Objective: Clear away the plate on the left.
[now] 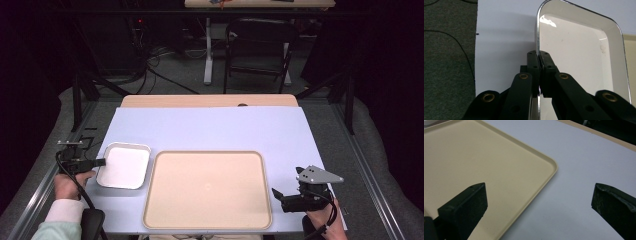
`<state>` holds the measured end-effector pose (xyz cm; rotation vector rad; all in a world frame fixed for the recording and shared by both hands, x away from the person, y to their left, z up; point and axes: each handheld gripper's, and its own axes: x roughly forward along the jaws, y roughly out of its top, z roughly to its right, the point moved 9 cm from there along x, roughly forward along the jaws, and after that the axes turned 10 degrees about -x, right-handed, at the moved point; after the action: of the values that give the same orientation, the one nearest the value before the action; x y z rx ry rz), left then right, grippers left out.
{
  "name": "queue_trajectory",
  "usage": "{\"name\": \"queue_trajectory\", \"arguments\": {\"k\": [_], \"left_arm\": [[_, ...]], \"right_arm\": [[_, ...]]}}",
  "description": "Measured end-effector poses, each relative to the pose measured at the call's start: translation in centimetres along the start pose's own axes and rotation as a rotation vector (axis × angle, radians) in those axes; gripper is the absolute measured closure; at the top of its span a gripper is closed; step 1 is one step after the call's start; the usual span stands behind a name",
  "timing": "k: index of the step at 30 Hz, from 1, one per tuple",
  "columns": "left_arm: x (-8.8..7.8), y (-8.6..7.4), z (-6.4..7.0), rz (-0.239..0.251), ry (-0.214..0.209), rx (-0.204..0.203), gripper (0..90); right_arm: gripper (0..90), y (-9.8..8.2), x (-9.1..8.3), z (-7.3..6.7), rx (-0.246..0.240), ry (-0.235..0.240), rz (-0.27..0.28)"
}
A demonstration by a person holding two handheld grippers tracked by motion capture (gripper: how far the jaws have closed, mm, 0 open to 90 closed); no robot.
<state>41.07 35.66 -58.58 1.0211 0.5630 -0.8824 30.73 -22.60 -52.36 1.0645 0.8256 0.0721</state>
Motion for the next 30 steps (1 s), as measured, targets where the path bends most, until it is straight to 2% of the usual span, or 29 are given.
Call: {"name": "queue_trajectory", "arguments": {"k": [5, 10, 18, 24, 27, 30], "left_arm": [[-0.7, 0.2, 0.8, 0.033, 0.001, 0.031, 88.2], [-1.1, 0.4, 1.2, 0.052, 0.002, 0.041, 88.2], [-1.8, 0.7, 2.3, 0.088, 0.003, 0.081, 88.2], [-2.1, 0.8, 2.9, 0.102, 0.005, 0.105, 88.3], [-2.2, 0.9, 3.3, 0.114, -0.001, 0.117, 88.3], [-2.3, 1.0, 4.0, 0.127, -0.014, 0.13, 88.3]], "right_arm": [[0.0, 0.5, 0.1, 0.0, 0.005, -0.013, 0.017], [2.9, 0.8, 0.4, -0.1, 0.018, 0.004, 0.013], [4.0, 1.1, 1.1, -0.3, 0.027, 0.014, -0.009], [4.7, 1.5, 1.6, -0.3, 0.055, 0.025, -0.009], [4.8, 1.9, 1.9, -0.3, 0.071, 0.033, -0.008], [4.9, 2.2, 2.3, -0.6, 0.067, 0.04, -0.013]]}}
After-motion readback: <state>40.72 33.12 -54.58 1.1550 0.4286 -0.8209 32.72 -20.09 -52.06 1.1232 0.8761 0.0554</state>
